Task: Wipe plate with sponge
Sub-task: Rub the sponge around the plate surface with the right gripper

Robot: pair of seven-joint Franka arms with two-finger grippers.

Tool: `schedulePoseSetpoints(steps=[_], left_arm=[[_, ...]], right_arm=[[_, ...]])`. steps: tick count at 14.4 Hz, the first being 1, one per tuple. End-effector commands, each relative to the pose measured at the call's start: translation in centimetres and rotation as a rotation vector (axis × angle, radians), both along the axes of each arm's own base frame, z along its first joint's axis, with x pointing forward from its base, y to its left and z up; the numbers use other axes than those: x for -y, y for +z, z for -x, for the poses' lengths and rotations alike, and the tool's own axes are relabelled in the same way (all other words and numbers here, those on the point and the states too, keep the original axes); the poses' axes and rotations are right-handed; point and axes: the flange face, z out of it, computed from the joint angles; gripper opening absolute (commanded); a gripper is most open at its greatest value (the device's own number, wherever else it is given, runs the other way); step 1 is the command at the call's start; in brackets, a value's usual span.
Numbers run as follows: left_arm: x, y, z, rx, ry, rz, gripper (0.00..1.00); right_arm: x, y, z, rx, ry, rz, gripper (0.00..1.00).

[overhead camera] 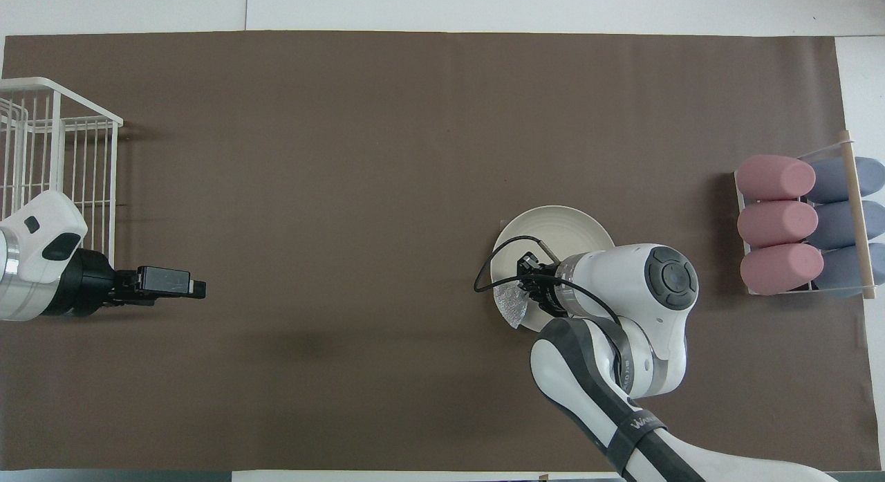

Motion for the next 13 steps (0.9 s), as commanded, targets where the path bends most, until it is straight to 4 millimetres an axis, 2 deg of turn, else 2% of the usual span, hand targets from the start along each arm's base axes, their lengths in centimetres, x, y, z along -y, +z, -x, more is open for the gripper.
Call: schedulePoseSetpoints(steps=[1, 2, 6, 10, 13], left_arm=[[-0.1, 0.0, -0.1, 0.010, 0.010, -0.023, 1.00], [-0.1, 0.0, -0.1, 0.010, 0.010, -0.023, 1.00], [-0.1, 0.0, -0.1, 0.012, 0.009, -0.023, 1.00], [0.0, 0.1, -0.3, 0.024, 0.013, -0.025, 1.00], [0.2, 0.0, -0.3, 0.024, 0.009, -0.025, 1.00]], right_arm=[[1.0, -3.1, 0.4, -0.030, -0.004, 0.006, 0.00], [1.8, -3.1, -0.1, -0.011, 0.013, 0.004, 0.00], [7.7, -3.5, -2.4, 0.063, 0.070, 0.008, 0.00], [10.0, -3.4, -3.6, 0.101, 0.112, 0.010, 0.00], [10.0, -3.3, -3.7, 0.108, 0.130, 0.016, 0.00]])
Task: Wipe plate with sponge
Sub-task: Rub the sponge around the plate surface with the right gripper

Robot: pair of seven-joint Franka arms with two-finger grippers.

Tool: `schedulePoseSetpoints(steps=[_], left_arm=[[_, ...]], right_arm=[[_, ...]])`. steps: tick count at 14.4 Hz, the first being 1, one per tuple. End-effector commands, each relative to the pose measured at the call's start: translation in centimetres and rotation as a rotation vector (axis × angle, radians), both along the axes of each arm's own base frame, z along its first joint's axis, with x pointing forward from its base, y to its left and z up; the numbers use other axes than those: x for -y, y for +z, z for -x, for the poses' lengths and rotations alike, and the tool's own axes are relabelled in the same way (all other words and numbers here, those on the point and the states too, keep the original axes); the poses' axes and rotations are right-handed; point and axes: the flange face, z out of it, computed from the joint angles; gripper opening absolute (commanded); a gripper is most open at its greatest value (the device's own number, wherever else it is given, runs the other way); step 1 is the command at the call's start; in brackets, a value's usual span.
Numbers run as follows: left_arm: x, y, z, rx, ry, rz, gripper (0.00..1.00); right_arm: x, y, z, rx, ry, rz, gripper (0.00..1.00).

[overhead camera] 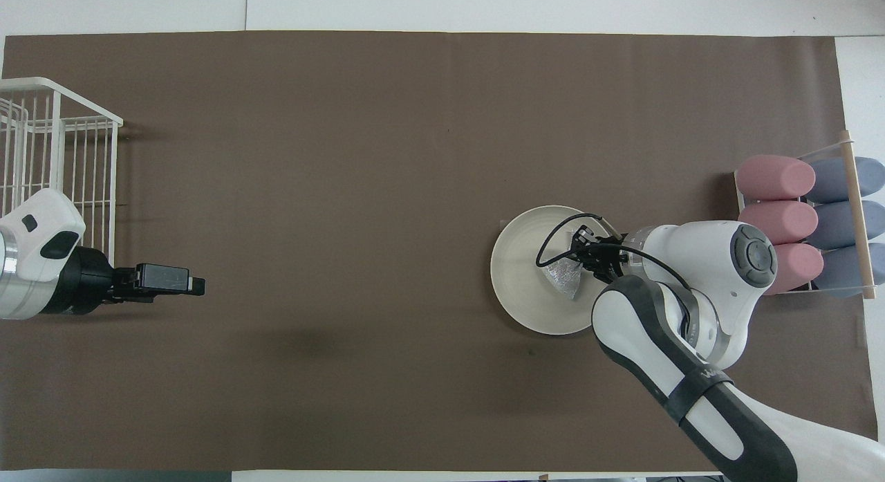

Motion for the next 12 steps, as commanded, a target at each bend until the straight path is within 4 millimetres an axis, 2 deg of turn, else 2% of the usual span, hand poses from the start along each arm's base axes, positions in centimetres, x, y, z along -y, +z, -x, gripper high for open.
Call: schedulePoseSetpoints(steps=[1, 4, 9, 10, 11, 12], left_arm=[[0.4, -0.1, -0.1, 0.008, 0.007, -0.024, 1.00], [0.7, 0.0, -0.2, 0.010, 0.021, -0.027, 1.00], [0.0, 0.1, -0.3, 0.013, 0.037, -0.027, 1.00], [0.0, 0.1, -0.3, 0.013, 0.037, -0.027, 1.00], [0.0, 0.0, -0.3, 0.011, 0.037, -0.027, 1.00], [0.0, 0.1, -0.3, 0.012, 0.038, -0.027, 1.00]], right_arm=[[1.0, -3.3, -0.2, 0.001, 0.036, 0.020, 0.00], [2.5, -3.3, -0.6, 0.033, 0.044, 0.030, 0.00], [1.5, -3.3, -0.1, 0.012, 0.017, 0.024, 0.00], [0.7, -3.4, 0.2, -0.004, -0.004, 0.021, 0.00], [-1.3, -3.4, 0.8, -0.016, 0.001, 0.019, 0.00], [-2.1, -3.4, 1.1, -0.026, -0.015, 0.016, 0.00]])
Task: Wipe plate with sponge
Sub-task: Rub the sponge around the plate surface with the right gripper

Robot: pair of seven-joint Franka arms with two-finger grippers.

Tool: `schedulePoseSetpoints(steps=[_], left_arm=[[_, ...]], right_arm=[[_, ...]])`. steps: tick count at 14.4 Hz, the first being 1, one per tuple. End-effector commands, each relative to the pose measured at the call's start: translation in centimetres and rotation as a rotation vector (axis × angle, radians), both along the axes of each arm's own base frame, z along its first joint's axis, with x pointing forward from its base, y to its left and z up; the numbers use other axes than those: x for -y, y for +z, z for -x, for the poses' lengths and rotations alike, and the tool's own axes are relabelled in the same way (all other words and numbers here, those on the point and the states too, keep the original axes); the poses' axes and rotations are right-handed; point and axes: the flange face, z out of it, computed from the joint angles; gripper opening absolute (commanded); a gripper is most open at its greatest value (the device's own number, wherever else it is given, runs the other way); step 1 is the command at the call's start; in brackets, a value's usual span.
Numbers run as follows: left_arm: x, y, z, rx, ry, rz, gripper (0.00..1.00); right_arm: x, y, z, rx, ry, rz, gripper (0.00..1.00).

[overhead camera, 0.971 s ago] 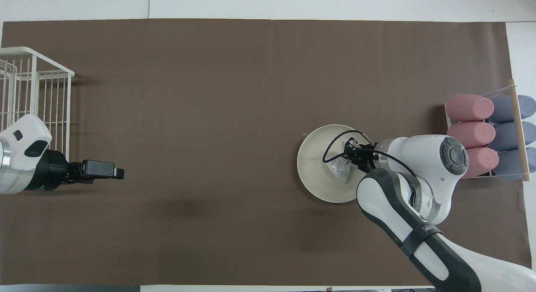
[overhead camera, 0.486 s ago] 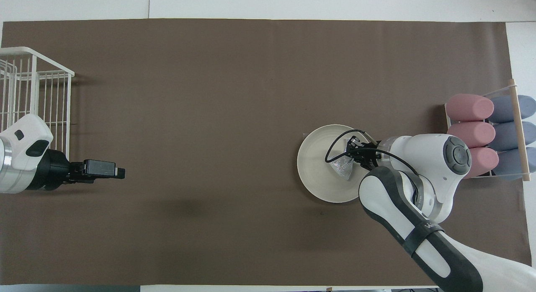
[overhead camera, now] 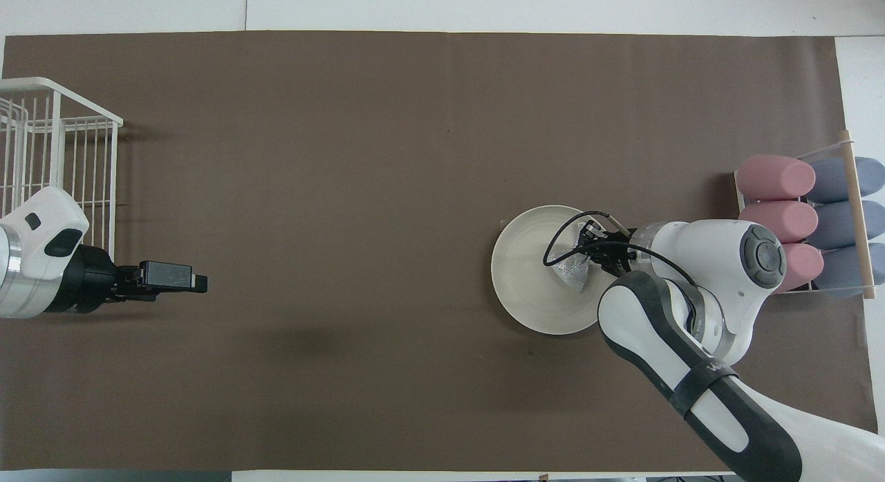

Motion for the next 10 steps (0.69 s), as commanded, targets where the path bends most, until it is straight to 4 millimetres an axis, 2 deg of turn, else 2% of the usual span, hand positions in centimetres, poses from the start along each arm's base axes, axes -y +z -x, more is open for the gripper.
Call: schedulePoseSetpoints(steps=[1, 2, 5, 10], left_arm=[[-0.3, -0.1, -0.1, 0.007, 0.016, -0.022, 1.00], [-0.4, 0.0, -0.2, 0.012, 0.021, -0.022, 1.00], [-0.5, 0.0, -0.3, 0.018, 0.025, -0.023, 1.00], [-0.5, -0.4, -0.1, 0.013, 0.021, -0.024, 1.00]], right_arm=[[-3.7, -3.5, 2.1, -0.084, -0.040, 0.004, 0.00], [-5.4, -3.4, 2.7, -0.095, -0.046, 0.002, 0.00], [-8.3, -3.3, 3.8, -0.122, -0.083, -0.002, 0.00], [-8.8, -2.7, 3.5, -0.123, -0.109, -0.010, 0.00]])
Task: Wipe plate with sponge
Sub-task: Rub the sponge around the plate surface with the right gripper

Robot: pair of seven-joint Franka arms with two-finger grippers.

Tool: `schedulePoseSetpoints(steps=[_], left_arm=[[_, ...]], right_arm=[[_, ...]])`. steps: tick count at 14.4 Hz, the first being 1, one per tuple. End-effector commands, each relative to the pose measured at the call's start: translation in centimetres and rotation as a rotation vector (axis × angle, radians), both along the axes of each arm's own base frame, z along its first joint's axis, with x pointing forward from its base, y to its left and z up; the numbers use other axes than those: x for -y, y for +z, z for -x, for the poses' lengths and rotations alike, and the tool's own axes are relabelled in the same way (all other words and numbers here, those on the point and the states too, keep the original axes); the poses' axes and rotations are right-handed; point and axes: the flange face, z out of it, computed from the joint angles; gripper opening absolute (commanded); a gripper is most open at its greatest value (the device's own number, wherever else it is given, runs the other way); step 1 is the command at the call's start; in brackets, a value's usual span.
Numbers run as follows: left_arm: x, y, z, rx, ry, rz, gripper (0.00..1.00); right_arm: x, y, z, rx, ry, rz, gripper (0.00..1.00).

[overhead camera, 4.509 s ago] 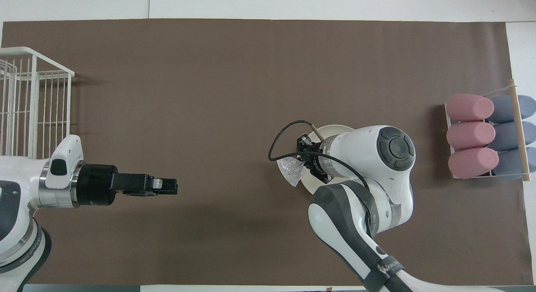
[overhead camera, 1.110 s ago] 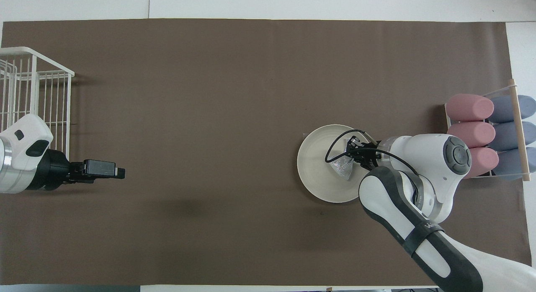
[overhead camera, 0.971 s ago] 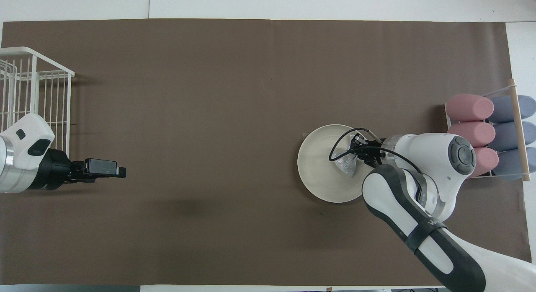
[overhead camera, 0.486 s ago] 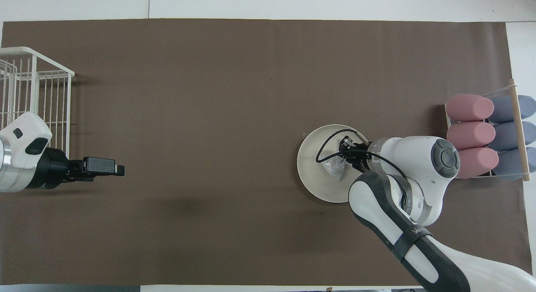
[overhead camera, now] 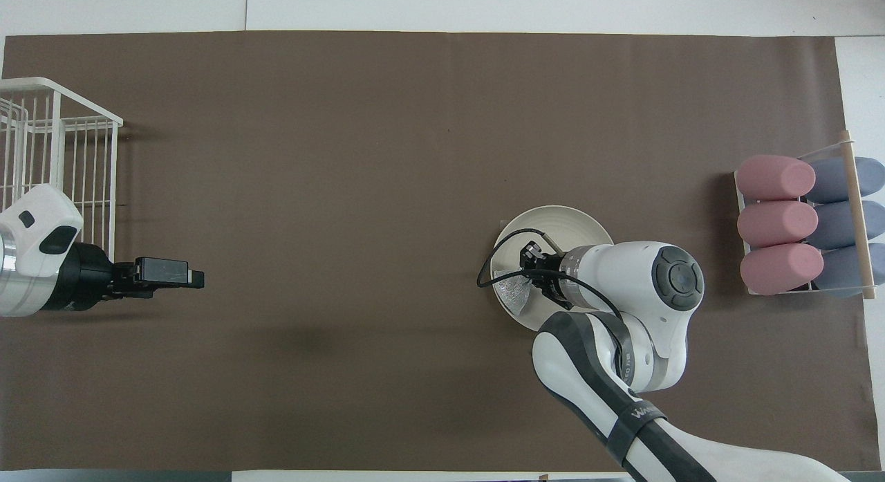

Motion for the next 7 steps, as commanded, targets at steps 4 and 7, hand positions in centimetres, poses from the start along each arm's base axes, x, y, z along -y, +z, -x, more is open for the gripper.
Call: schedulePoseSetpoints(steps=[4, 7], left_arm=[[-0.4, -0.5, 0.1, 0.001, 0.011, -0.023, 1.00], [-0.5, -0.4, 0.2, -0.017, 0.046, -0.007, 1.00]], right_arm=[[-4.3, 4.0, -1.8, -0.138, -0.123, -0.060, 0.00], [-8.4, 8.9, -2.5, -0.181, -0.213, -0.065, 0.00]])
